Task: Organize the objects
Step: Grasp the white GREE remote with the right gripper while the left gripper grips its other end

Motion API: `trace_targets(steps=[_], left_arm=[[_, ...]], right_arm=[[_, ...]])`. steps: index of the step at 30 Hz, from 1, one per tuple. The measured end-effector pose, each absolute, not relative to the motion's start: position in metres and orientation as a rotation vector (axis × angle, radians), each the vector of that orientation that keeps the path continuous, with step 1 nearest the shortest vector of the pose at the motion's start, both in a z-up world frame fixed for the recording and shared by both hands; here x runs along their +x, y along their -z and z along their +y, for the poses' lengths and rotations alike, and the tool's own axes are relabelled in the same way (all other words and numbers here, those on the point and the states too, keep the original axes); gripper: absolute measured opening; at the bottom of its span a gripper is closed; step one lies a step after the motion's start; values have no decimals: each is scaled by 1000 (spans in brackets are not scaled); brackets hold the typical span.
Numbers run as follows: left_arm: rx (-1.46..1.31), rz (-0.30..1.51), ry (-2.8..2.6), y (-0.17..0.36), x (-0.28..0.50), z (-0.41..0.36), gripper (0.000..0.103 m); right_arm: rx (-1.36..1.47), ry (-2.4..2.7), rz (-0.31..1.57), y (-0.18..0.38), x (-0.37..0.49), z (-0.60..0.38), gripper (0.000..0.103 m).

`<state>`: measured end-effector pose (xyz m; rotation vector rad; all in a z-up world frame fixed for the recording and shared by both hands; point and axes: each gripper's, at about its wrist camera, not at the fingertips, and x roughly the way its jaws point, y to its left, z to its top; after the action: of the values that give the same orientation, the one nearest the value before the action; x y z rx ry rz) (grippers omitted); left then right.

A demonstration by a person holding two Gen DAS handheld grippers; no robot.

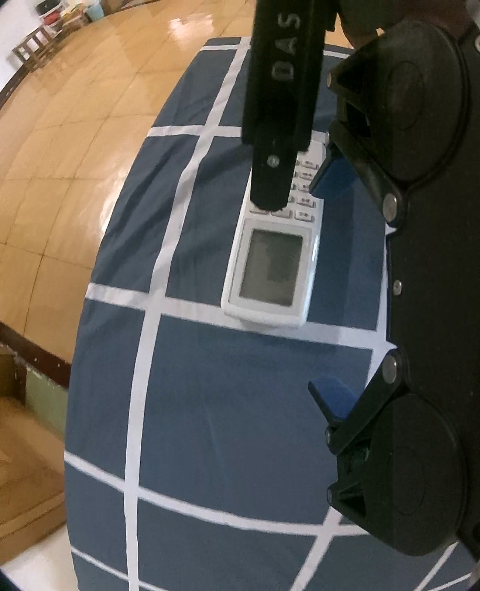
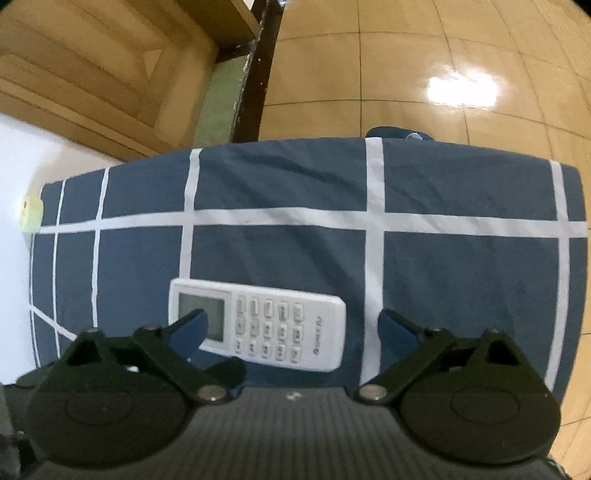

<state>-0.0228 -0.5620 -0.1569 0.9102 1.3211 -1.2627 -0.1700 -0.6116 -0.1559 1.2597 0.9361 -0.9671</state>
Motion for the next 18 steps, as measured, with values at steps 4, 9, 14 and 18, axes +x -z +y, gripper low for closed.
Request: trace_targets(steps=[4,9,14,18], left_arm=[[920,1312,1270,160,-24,-568,103],[904,1317,1270,159,-24,-569,103],[892,1327,1254,159,-22,-568,102],[883,1337,1237,163,-21,-565,101]], right_arm=[[1256,962,944,161,-166,-612,84],[1262,940,962,167,-164,-614,75],[1207,928,983,164,-159,-615,68],[1140,884,999,163,-151,-619,67]])
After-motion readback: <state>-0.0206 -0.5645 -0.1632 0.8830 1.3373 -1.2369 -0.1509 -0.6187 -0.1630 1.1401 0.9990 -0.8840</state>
